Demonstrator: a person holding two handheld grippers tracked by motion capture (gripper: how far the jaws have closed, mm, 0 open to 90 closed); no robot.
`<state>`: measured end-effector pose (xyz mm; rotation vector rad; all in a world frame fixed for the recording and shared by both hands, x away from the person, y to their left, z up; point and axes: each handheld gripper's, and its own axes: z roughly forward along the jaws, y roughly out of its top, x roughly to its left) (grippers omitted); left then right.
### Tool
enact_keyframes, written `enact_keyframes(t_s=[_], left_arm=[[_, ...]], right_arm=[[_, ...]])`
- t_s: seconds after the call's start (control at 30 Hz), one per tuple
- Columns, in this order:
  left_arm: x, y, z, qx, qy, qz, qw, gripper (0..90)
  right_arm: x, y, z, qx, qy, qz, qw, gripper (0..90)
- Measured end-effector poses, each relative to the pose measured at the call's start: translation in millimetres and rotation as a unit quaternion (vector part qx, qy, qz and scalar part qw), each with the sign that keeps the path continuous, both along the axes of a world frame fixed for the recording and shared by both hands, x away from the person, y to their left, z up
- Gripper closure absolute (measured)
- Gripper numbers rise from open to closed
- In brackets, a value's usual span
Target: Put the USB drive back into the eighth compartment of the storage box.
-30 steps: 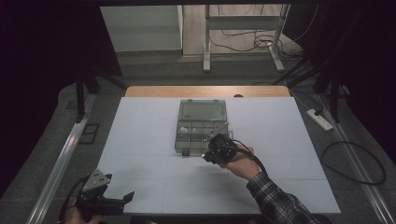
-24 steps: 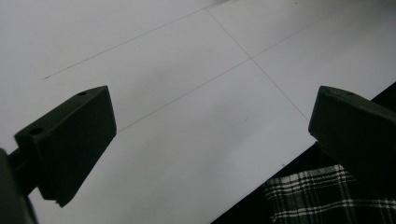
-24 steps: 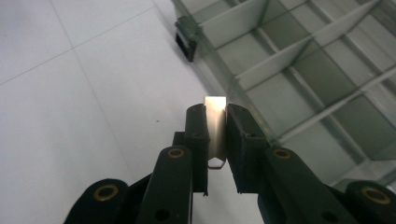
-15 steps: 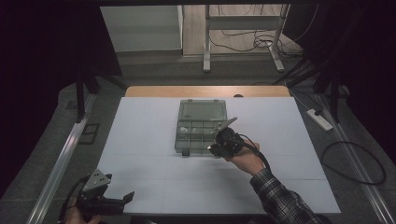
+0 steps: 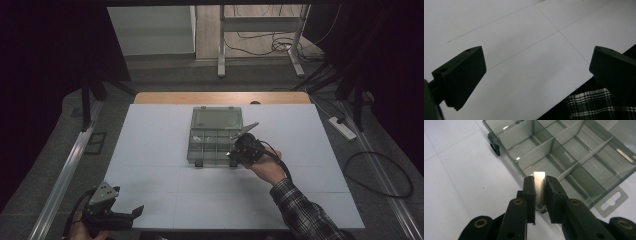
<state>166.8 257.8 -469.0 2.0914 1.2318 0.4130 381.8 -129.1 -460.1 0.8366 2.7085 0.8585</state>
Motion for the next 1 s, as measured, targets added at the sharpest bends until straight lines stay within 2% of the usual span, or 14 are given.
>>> enact_keyframes(t_s=[0.73, 1.0], left_arm=[[0.3, -0.7, -0.1, 0.004, 0.001, -0.001, 1.0, 1.4], [0.3, -0.7, -0.2, 0.004, 0.001, 0.0, 1.0, 1.5]], right_arm=[[14.8, -10.8, -4.6, -0.008, -0.018, -0.044, 0.9989, 78.4], [17.4, -11.1, -9.2, -0.012, -0.017, -0.05, 0.9985, 78.2]])
